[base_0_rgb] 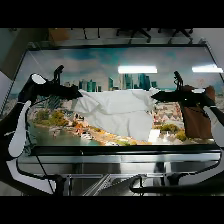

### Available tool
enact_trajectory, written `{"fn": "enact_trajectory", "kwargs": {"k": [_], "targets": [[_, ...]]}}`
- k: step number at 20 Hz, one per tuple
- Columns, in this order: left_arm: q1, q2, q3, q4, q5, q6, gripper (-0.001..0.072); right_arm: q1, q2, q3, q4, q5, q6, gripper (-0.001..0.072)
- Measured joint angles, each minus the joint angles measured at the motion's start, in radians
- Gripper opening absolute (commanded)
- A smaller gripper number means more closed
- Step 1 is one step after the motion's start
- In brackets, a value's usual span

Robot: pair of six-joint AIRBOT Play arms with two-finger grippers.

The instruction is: Fold the shirts.

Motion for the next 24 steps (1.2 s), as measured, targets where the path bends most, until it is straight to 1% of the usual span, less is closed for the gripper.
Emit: {"fn": "enact_trajectory", "kwargs": {"k": [3, 6, 8, 11, 14, 18, 21, 24], "targets": [[0.020, -0.031, 0.108, 0.001, -0.109, -0.065, 0.0705, 0.004, -0.010, -0.003, -0.003, -0.018, -0.011, 0.0019], [0.035, 0.018, 0.153, 0.008, -0.229, -0.143, 0.0706, 0.002, 0.011, -0.003, -0.007, -0.025, -0.029, 0.0019], [0.027, 0.101, 0.096, 0.009, -0.280, -0.183, 0.0706, -0.004, 0.023, -0.004, -0.012, -0.027, -0.035, 0.0018], [-0.032, 0.253, -0.103, 0.012, -0.273, -0.225, 0.0706, -0.011, 0.030, -0.004, -0.018, -0.023, -0.038, 0.0018], [-0.157, 0.381, -0.365, 0.011, -0.135, -0.253, 0.0705, -0.013, 0.032, -0.004, -0.018, -0.019, -0.041, 0.0018], [-0.349, 0.442, -0.639, 0.003, 0.134, -0.313, 0.0705, -0.014, 0.034, -0.004, -0.018, -0.014, -0.041, 0.0019], [-0.446, 0.420, -0.747, -0.025, 0.303, -0.359, 0.0706, -0.014, 0.034, -0.004, -0.018, -0.012, -0.041, 0.0019], [-0.501, 0.361, -0.766, -0.075, 0.456, -0.379, 0.0704, -0.014, 0.034, -0.004, -0.018, -0.007, -0.041, 0.0019]]}}
